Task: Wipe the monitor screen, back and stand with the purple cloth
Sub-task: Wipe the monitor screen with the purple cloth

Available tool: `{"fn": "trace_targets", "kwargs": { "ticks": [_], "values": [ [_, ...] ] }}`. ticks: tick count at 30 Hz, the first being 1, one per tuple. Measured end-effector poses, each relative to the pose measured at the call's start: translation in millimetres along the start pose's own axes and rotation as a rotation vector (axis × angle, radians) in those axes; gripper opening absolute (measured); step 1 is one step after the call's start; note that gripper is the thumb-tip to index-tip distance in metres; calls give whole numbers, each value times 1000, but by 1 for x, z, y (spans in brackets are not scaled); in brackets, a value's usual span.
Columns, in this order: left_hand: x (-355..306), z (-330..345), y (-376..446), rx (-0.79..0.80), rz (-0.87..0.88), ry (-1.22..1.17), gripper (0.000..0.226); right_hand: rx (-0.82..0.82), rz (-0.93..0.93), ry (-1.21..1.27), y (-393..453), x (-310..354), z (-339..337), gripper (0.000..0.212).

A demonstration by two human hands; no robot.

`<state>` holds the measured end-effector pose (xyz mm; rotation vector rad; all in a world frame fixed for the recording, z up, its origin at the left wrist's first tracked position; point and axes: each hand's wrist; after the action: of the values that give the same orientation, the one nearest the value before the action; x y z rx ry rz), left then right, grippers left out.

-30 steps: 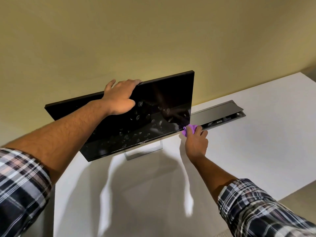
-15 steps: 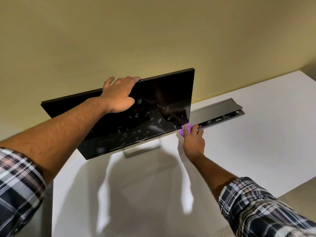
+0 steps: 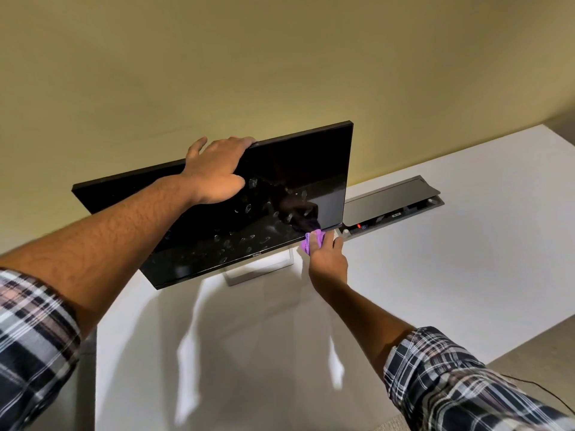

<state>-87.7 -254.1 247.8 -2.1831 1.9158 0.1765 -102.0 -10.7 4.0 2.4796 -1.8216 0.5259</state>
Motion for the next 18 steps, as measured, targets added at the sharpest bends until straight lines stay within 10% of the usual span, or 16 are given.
{"fn": "trace_targets", "kwargs": {
  "ticks": [3,18],
  "values": [
    [0,0,0,1,2,-5,84,26,-43,-162,-4,10,11,98],
    [3,2,-1,18,4,12,87,-33,-346,-24,-31,44,16,61]
  ]
}}
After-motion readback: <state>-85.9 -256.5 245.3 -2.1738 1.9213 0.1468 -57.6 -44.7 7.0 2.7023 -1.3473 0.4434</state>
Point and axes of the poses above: each hand's wrist, its own y-axis towards the middle knuckle, its own z-axis out of the palm, x = y × z, and after that the axes turned 2 degrees about y, right-handed
